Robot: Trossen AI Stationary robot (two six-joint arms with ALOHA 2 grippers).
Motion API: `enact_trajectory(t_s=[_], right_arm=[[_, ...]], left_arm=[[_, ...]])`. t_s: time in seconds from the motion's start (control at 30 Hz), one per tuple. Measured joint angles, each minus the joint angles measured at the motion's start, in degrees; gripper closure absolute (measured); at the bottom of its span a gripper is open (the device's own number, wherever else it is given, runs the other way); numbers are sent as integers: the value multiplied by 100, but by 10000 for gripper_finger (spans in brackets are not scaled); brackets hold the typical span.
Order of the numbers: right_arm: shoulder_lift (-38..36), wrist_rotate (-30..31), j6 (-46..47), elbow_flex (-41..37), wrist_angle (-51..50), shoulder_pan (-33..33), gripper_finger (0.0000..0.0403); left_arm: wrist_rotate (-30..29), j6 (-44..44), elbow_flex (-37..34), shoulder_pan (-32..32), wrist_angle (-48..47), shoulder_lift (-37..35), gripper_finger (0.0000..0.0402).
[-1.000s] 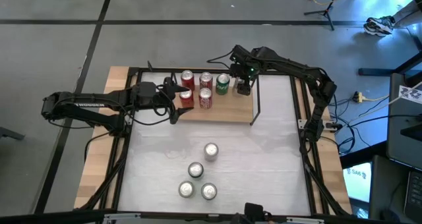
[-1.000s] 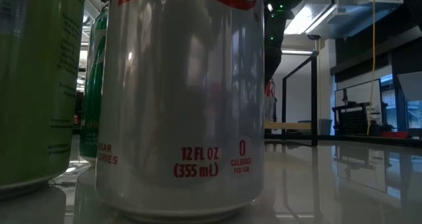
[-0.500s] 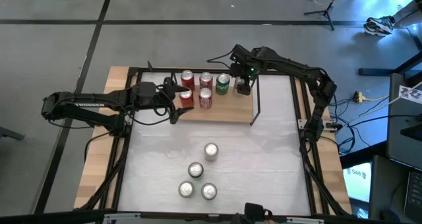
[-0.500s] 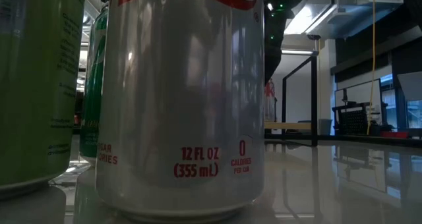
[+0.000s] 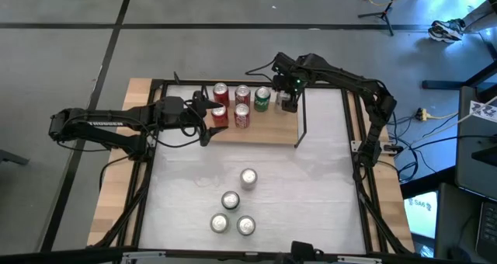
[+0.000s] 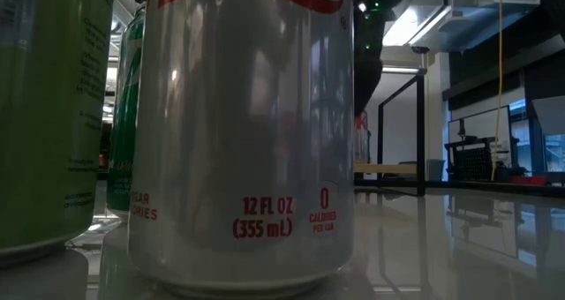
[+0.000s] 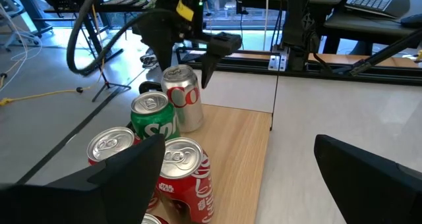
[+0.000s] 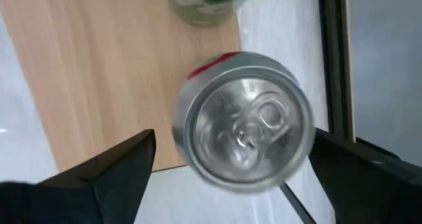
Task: Place canned beverage on shelf
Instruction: Put the silver soda can on the shelf aligned with the other silver soda can
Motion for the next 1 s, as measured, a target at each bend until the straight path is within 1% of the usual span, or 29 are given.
enact_trajectory(t_s=[0.27, 0.4, 0.57, 0.7, 1.0], right_arm=[[0, 4, 104, 791, -718, 30, 22], [0, 154, 345, 1290, -868, 166, 22], [-2, 292, 366, 1845, -972, 616, 22], [-2, 302, 592, 2123, -897, 1068, 22], [-2, 241, 944, 2183, -899, 2013, 22]], left_arm=[[0, 0, 0, -1, 0, 0, 23], [0, 1, 0, -1, 0, 0, 23], [0, 1, 0, -1, -2, 0, 23], [0, 1, 0, -1, -2, 0, 23], [0, -2, 0, -1, -2, 0, 23]])
